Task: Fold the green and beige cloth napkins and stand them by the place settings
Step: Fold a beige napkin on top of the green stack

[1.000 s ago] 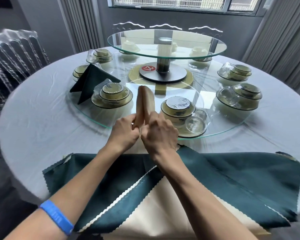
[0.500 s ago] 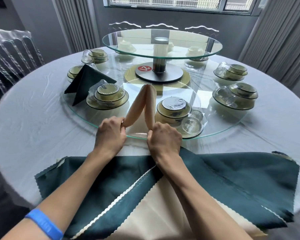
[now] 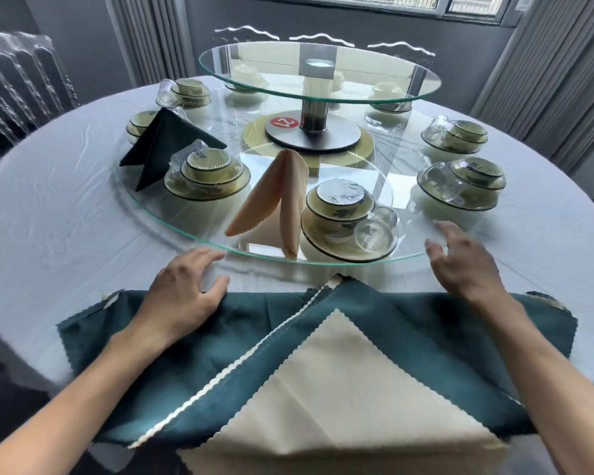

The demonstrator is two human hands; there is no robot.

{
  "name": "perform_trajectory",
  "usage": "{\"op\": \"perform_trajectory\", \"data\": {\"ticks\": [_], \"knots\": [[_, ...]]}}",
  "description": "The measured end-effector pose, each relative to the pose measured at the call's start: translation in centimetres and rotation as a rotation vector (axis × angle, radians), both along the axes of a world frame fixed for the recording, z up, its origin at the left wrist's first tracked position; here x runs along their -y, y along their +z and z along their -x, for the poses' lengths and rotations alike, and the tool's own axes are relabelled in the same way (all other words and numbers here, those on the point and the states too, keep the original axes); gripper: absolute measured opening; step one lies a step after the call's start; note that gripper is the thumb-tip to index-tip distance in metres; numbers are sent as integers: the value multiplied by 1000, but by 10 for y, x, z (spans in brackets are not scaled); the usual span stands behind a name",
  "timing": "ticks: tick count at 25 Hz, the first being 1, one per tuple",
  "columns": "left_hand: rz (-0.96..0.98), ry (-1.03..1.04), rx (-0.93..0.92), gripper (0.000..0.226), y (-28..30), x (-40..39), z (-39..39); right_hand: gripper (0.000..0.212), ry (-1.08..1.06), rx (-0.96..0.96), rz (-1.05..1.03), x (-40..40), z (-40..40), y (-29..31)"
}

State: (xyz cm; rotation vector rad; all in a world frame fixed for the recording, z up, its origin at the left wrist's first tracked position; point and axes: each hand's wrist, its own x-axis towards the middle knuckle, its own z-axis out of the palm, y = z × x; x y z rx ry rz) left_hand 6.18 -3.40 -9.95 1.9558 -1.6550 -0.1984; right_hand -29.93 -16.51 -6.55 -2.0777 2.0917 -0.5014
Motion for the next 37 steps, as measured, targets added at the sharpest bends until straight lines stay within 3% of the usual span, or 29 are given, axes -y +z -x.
{"op": "perform_trajectory", "data": {"ticks": [2, 6, 11, 15, 17, 20, 22, 24, 29, 35, 37], "knots": [[3, -31, 31, 51, 6, 0, 9, 45, 99, -102, -128, 6, 6, -10], [60, -168, 65, 45, 21, 3, 39, 75, 160, -305, -131, -11, -2, -8], [93, -461, 86, 38, 39, 15, 94, 88, 207, -435, -75, -31, -24, -8], [32, -540, 138, 38, 38, 34, 121, 74, 299, -403, -35, -53, -44, -11], [-46, -569, 166, 42, 35, 45, 127, 64, 401, -290, -39, -62, -52, -12], [-134, -539, 164, 55, 26, 54, 120, 51, 511, 152, -151, -69, -50, -13], [-145, -468, 129, 60, 17, 53, 107, 47, 509, 257, -59, -79, -44, -18], [-146, -379, 164, 55, 7, 49, 97, 42, 484, 277, 56, -93, -40, -19], [-220, -240, 262, 55, 1, 43, 70, 38, 407, 220, 91, -121, -33, -14], [-189, -138, 173, 48, -4, 31, 28, 71, 272, 41, -96, -124, -29, -19], [-186, -123, 150, 48, -3, 31, 18, 71, 241, -40, -118, -122, -31, -21]]}}
